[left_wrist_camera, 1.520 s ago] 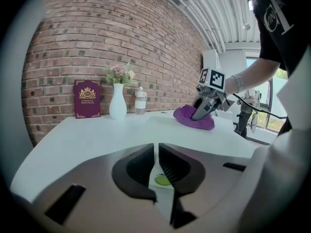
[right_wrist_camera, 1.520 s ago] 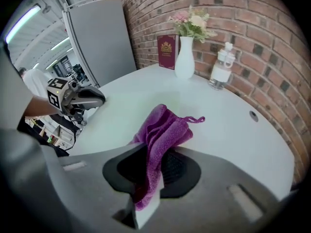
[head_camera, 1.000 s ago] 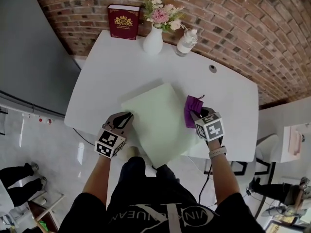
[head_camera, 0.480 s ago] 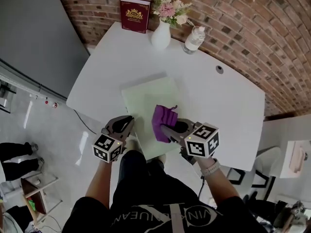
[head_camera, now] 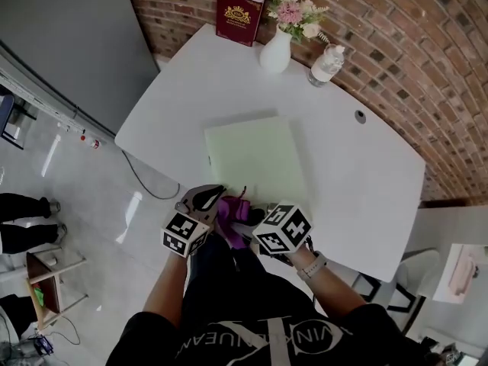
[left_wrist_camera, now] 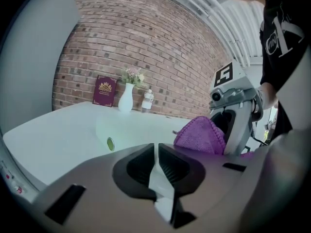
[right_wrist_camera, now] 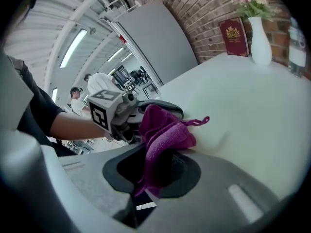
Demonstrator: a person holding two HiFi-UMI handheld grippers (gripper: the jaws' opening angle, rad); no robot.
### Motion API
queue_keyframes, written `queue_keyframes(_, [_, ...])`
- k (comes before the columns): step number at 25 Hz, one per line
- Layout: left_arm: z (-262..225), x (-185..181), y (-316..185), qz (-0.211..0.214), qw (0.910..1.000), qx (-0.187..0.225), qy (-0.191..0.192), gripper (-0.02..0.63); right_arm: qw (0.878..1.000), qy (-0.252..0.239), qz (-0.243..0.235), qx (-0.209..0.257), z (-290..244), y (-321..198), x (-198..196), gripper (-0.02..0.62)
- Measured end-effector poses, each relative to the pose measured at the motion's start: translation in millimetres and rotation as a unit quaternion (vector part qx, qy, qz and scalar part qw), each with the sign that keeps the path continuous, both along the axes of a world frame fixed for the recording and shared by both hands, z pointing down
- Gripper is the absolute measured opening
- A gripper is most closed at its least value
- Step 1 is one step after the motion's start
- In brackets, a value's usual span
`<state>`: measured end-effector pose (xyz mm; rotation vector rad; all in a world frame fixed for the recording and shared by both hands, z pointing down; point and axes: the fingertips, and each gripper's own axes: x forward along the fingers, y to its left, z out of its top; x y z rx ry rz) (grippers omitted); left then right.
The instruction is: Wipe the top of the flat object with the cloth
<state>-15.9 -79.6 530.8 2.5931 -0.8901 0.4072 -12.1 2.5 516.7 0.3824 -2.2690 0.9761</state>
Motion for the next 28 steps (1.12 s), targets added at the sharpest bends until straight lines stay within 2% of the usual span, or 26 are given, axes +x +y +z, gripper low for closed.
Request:
queue_keyframes(8, [1,-1,2,0.017,0.9994,0.012,-0.029,0.029,0.997,0.059,-0.02,0.046,9,-10,13,0.064])
queue_keyframes(15, [2,0,0,0.009,0.9998,0.007,-0.017,0.029,0.995,0.083,0.0,0.052,15,-25,56,0.064])
queue_keyframes(20, [2,-1,0,0.007,0.9999,0.003,-0.014,0.029,0.993,0.101,0.023,0.054,17,-32,94,0.064])
queue_keyframes(28, [4,-1,1,0.01,0.9997,-0.002,-0.023,0.029,0.986,0.127,0.092,0.057,19,-41,163,0.064])
